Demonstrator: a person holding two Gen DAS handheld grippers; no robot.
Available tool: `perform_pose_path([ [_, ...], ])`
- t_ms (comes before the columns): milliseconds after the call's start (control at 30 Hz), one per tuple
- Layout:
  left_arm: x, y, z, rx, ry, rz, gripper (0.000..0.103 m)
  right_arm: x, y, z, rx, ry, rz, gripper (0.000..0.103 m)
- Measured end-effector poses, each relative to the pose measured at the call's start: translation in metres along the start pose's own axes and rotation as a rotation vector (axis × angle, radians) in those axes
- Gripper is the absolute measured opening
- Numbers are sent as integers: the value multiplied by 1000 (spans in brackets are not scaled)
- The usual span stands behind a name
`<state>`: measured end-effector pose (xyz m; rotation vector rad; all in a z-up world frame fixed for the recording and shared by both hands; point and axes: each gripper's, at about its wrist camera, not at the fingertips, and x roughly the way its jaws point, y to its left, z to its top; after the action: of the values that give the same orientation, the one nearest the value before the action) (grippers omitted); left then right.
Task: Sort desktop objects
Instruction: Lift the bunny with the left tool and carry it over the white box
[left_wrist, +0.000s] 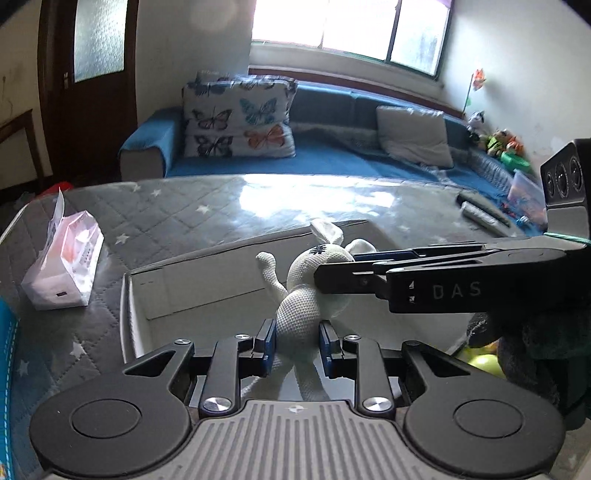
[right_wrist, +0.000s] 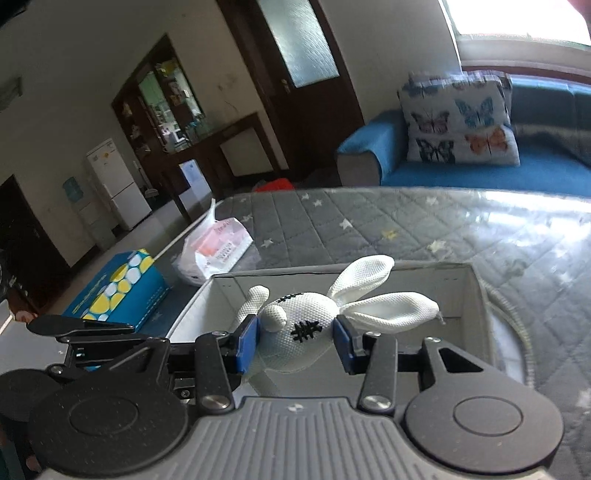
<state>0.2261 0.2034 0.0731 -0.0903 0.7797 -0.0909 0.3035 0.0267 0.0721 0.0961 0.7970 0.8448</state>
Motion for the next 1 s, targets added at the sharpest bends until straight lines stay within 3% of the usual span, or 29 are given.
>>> perform_pose_path([
  [300, 30, 16, -11, 27, 91, 64, 32, 42, -7, -6, 34, 108, -22, 43],
  [767, 18, 13, -22, 30, 145, 143, 33, 11, 12, -11, -42, 90, -20, 43],
  [1000, 0, 10, -24, 10, 89, 150, 33, -2, 18, -14, -74, 83, -17, 44],
])
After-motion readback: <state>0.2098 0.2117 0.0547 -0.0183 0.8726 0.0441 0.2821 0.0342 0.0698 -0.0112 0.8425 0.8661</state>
